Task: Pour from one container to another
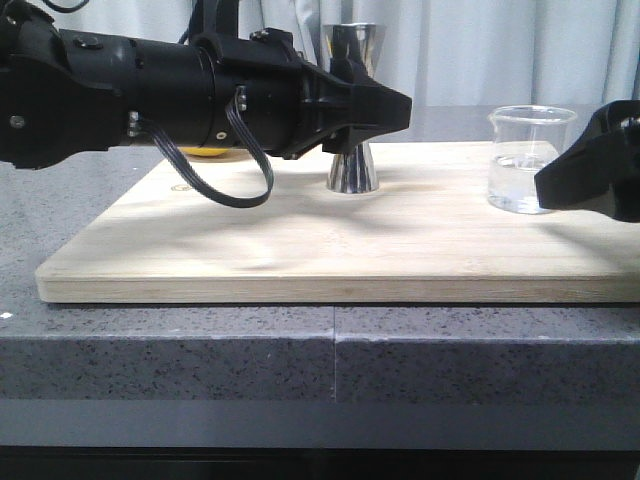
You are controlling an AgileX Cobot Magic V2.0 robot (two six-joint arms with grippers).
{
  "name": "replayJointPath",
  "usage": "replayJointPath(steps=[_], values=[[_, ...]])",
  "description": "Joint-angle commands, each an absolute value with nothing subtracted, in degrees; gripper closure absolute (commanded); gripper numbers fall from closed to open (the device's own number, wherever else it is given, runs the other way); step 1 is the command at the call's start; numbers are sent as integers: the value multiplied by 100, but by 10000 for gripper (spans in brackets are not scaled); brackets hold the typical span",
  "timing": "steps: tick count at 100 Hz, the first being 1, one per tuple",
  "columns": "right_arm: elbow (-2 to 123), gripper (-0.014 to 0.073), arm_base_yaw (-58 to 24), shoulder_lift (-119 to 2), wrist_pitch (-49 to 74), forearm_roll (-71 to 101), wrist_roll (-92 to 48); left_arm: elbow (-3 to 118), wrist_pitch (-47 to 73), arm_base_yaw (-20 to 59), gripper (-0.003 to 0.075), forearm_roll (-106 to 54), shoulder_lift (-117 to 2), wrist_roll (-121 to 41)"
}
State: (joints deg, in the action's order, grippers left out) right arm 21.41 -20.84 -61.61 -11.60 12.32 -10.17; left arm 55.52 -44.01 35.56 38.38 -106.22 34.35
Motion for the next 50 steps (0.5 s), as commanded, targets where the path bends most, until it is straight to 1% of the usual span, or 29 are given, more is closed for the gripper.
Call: replayJointPath(steps=[1,29,50], values=[[2268,25,-2108,-6109,-1611,1192,-996,5680,-4737,3555,419,3712,-10367,3479],[2268,25,-2117,-6213,-1611,1192,-949,5670,-4712,3555,552,3731,-10367,3479],[2268,25,-2423,-6517,-1965,1192,-949,5670,-4712,3555,634,3731,-10367,3479]])
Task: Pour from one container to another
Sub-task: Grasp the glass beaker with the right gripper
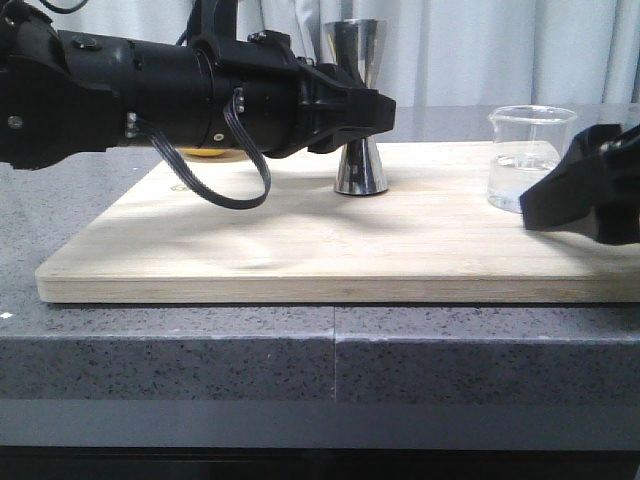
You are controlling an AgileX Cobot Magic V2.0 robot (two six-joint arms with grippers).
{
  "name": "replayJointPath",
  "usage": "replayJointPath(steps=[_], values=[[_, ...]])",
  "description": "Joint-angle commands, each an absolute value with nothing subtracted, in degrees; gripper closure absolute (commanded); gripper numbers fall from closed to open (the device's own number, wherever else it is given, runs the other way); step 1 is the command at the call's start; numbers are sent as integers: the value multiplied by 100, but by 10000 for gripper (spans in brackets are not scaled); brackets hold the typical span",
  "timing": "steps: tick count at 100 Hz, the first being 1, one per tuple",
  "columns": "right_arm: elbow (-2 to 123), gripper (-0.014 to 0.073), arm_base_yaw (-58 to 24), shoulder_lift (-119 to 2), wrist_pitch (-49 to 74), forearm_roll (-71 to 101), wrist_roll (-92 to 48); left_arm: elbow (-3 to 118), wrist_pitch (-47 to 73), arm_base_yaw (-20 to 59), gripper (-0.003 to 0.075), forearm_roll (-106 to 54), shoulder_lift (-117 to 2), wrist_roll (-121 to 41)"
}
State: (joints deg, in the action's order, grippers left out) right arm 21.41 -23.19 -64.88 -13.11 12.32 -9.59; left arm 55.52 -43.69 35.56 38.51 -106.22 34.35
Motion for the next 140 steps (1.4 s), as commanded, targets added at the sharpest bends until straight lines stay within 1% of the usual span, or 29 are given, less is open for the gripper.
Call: replayJointPath(steps=[1,27,81,113,140], values=[[2268,25,-2450,-6515,-1990,1192,-949,5670,-4712,3555,637,3731,-10367,3479],[2268,25,-2558,-6781,-2394,1192,-949,5670,-4712,3555,741,3736,-10367,3479],[2268,25,-2558,-6919,-3266,1192,-949,5680,-4878,3555,741,3921,-10367,3479],[2268,25,-2558,-7350,-3753,1192,-935,5680,-4878,3555,741,3921,-10367,3479],[2268,25,-2558,-7421,-4110,1192,-935,5680,-5071,3555,741,3921,-10367,3479]])
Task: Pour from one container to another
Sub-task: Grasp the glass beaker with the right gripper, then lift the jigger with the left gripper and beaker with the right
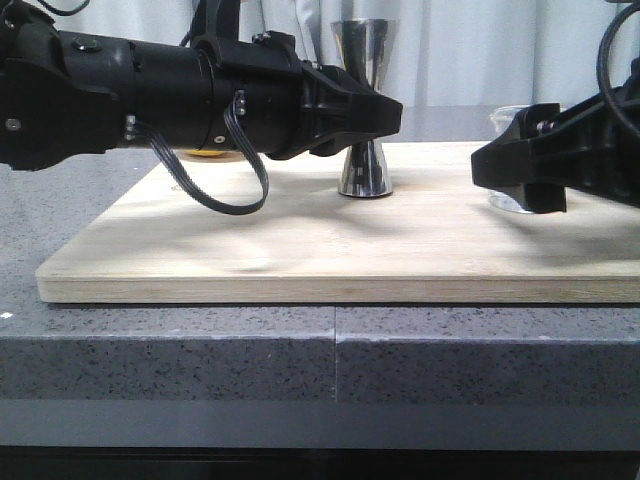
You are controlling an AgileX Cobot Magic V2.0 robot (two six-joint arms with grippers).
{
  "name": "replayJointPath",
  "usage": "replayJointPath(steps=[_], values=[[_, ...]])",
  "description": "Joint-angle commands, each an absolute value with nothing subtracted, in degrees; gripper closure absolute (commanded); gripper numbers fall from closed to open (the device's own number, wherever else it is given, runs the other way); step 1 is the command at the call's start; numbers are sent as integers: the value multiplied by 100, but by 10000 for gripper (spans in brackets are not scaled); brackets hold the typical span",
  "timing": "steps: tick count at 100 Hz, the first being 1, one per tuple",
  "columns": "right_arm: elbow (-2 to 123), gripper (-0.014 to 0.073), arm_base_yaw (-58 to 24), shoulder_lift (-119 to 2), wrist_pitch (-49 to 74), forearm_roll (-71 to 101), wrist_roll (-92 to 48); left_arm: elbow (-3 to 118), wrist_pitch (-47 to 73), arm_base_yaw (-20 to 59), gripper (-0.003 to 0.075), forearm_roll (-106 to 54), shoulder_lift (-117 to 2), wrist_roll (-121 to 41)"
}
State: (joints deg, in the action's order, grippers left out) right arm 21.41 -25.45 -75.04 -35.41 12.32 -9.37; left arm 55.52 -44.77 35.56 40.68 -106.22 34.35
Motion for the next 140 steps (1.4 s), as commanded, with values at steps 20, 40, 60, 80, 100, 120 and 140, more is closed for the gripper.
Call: replayJointPath(steps=[20,40,60,80,100,120,140], values=[[2268,25,-2558,-7421,-4225,1192,-935,5680,-5176,3555,741,3957,-10367,3616],[2268,27,-2558,-7430,-4268,1192,-935,5680,-5176,3566,741,4146,-10357,3772],[2268,27,-2558,-7543,-4359,1192,-935,5692,-5188,3566,741,4418,-10357,4071],[2268,27,-2558,-7772,-4672,1192,-910,5692,-5351,3566,741,4632,-10294,4071],[2268,27,-2558,-7806,-4846,1192,-910,5692,-5340,3566,741,4646,-10108,4071],[2268,28,-2558,-7904,-4861,1179,-910,5692,-5318,3566,741,4699,-10095,4071],[2268,28,-2558,-7904,-4869,1179,-910,5692,-5318,3566,741,4712,-10095,4071]])
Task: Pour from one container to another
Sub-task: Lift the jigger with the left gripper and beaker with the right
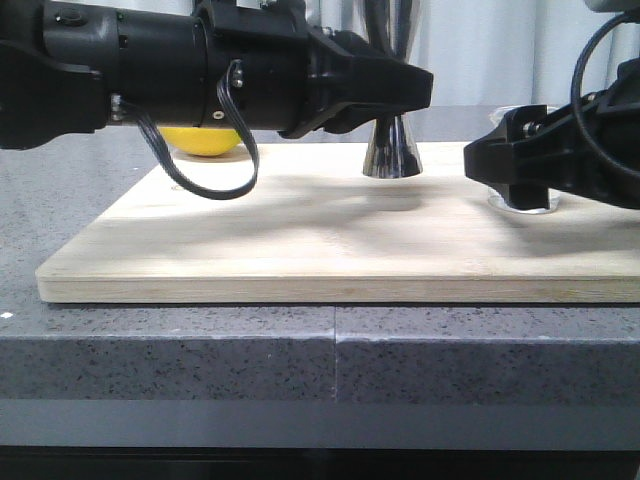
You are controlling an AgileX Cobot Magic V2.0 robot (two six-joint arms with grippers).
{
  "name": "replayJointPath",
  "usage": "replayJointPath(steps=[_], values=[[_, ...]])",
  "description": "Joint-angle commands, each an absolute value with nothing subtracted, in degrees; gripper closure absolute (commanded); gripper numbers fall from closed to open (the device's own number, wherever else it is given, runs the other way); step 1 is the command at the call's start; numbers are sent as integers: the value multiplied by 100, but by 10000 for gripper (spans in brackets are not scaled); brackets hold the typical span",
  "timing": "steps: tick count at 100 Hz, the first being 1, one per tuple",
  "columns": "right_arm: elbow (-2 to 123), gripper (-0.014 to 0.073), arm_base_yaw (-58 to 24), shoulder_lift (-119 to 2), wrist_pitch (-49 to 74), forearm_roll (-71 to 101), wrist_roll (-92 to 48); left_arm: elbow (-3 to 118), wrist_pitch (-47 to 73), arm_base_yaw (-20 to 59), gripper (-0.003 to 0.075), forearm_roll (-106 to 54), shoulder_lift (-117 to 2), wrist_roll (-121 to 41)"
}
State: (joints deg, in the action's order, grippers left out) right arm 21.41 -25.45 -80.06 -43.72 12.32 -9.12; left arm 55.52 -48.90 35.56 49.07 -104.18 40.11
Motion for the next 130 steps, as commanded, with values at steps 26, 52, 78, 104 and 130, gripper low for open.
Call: replayJointPath(steps=[26,52,78,104,130], values=[[2268,139,-2558,-7904,-4869,1170,-910,5692,-5318,3566,741,4716,-10095,4071],[2268,347,-2558,-7904,-4869,1170,-910,5692,-5318,3566,741,4716,-10095,4071],[2268,364,-2558,-7908,-4804,1170,-910,5692,-5318,3566,741,4716,-10095,4071],[2268,364,-2558,-7908,-5227,1079,-910,5692,-5318,3566,741,4822,-10095,4071],[2741,364,-2558,-7634,-4366,796,-1135,5692,-5318,3566,741,5007,-10095,4311]])
